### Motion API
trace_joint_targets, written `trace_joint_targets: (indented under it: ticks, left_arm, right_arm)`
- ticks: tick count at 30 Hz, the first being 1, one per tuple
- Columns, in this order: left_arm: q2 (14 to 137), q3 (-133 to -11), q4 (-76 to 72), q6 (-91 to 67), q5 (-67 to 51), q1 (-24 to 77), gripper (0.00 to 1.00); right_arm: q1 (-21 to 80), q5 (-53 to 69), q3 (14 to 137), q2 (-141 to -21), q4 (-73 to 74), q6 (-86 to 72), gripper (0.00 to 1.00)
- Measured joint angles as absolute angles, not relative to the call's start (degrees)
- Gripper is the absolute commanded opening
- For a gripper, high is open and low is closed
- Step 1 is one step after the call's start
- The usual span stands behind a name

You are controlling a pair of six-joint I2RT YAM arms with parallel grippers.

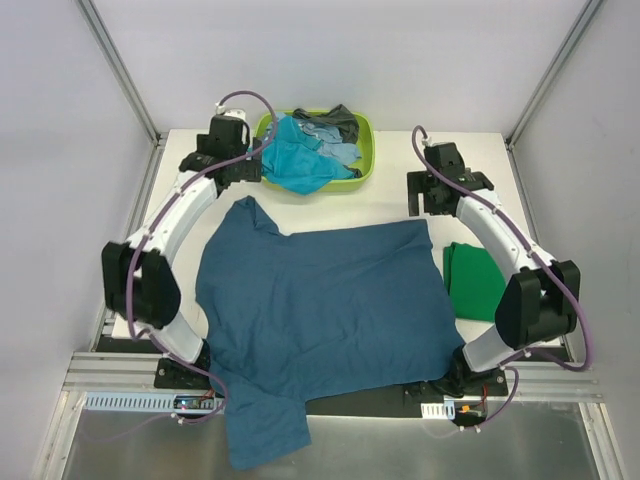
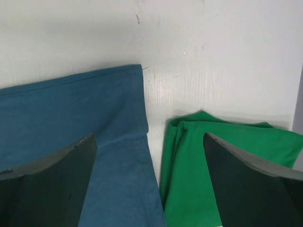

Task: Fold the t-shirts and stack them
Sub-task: Flatten out the tshirt

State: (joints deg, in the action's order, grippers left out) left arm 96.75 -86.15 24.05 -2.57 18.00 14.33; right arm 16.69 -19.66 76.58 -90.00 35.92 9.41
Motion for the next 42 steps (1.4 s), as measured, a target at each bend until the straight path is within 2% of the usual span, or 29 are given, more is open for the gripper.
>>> trace_joint_targets:
  ticks: [3,9,13,19,27,42]
  left_arm:
    - [89.3,-81.5,22.6,-6.0,15.8,14.7,0.99]
    - [72.1,-62.7,21.8,-17.2,9.4,14.7,0.99]
    - [72.6,-53.7,23.2,-24.3,7.8,14.6,0.99]
    - [80.7,-51.6,23.7,-30.4,6.3,11.4,0.99]
    - [96.2,-57.4,23.3,-32.1,3.8,6.5,0.99]
    - [117.8,-86.7,32.2,-29.1,3.4,2.9,0.99]
  right_arm:
    - [16.7,-17.0,76.0,-87.8,34.8,8.1,0.96]
    - [16.6,-2.6,66.6,-81.1,30.3,3.7,0.96]
    - [16.8,7.2,62.7,-83.7,27.8,0.6,0.96]
    - [17.2,9.6,62.8,-92.9,25.4,-1.6,0.97]
    - [16.2,9.0,67.9,-103.7,25.6,-2.9,0.97]
    - [12.7,11.9,81.1,-113.8,27.6,-3.4,0.96]
